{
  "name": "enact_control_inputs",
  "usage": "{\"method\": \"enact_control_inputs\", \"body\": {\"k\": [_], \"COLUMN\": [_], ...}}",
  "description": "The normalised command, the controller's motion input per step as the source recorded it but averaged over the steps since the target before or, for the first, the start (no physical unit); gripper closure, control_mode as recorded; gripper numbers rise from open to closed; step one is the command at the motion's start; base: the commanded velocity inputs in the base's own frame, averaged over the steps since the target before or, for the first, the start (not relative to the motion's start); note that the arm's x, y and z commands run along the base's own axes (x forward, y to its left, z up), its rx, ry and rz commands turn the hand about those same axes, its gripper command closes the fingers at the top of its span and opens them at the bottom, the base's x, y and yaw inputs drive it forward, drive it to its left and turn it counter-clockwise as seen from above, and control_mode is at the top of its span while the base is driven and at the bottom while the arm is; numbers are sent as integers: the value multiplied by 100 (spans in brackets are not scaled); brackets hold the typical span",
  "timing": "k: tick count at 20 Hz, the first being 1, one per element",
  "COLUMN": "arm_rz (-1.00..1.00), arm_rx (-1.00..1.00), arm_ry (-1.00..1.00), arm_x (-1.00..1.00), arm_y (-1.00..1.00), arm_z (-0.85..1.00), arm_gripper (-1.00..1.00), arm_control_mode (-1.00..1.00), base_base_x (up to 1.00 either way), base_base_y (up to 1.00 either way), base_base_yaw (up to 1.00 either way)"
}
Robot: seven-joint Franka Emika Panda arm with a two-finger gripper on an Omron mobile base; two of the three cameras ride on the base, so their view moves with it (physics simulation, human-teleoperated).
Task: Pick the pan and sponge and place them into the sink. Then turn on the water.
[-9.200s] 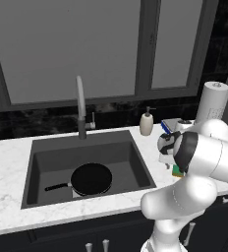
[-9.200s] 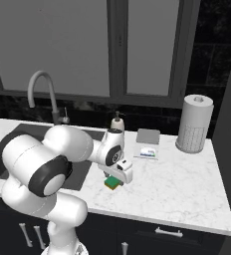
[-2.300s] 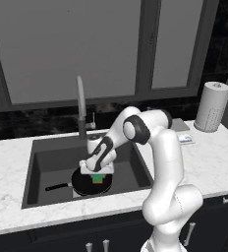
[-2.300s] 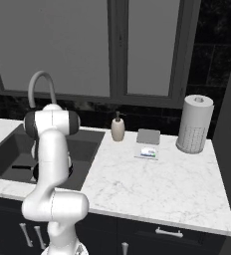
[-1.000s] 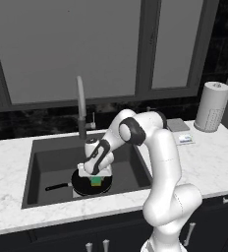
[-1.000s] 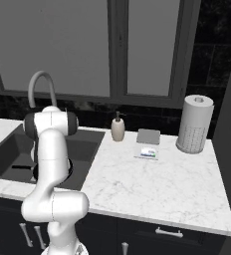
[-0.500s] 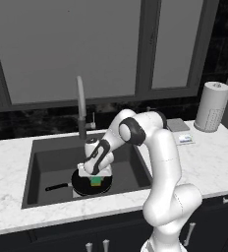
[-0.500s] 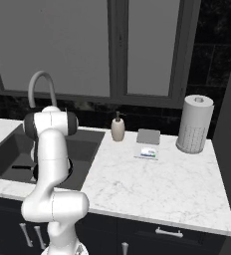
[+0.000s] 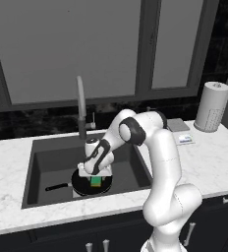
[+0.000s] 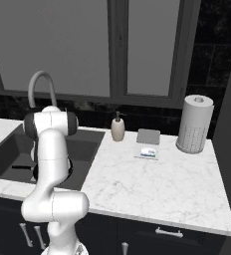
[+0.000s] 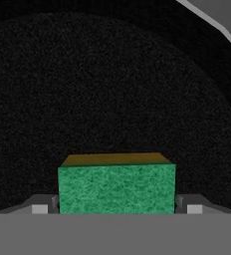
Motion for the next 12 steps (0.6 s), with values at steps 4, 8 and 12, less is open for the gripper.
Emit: {"method": "enact_control_inputs", "body": {"k": [4,8,12], "arm_rz": [0,1,0], "arm_rx": [0,0,0], "arm_ry": [0,-7,-8], "arm_x": [0,-9,-8], "arm_y": [0,-7,-1], "arm_z": [0,21,82], "arm_gripper": [-100,-100,-100], "arm_control_mode": [-100,-100,-100], "base_base_x": [0,0,0], "base_base_y": [0,0,0], "base_base_yaw": [0,0,0]}}
